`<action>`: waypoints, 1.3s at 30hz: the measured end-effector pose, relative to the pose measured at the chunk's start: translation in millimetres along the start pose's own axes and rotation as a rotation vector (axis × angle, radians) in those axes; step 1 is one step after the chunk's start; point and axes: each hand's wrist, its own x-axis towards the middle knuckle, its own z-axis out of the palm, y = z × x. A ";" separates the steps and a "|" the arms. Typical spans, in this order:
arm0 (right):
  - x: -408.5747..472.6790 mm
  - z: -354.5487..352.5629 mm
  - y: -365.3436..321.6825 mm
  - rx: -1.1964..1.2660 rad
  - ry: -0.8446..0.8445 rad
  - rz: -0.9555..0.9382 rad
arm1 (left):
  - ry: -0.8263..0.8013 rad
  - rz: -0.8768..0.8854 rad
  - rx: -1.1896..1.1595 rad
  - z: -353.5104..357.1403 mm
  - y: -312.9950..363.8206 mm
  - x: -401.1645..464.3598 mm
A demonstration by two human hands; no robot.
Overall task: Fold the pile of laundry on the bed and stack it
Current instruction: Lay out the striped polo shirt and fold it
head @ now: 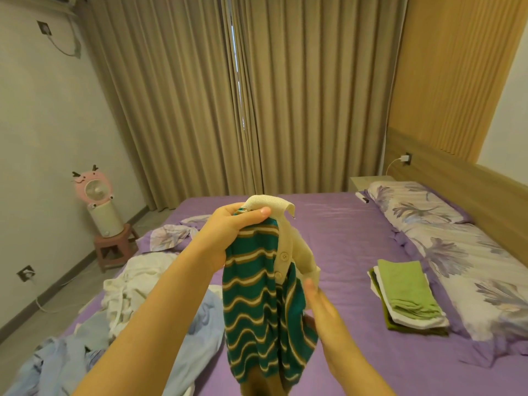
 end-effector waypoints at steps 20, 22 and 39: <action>60.2 -46.4 -78.1 -0.809 0.050 -0.442 | 0.136 0.027 0.827 -81.1 -78.7 3.2; 59.7 -45.6 -84.0 -0.828 0.036 -0.486 | 0.123 0.075 0.833 -79.1 -78.4 5.0; 39.2 -84.8 -120.3 -0.908 -0.347 -0.003 | -0.350 -0.120 0.228 -73.4 -70.7 17.5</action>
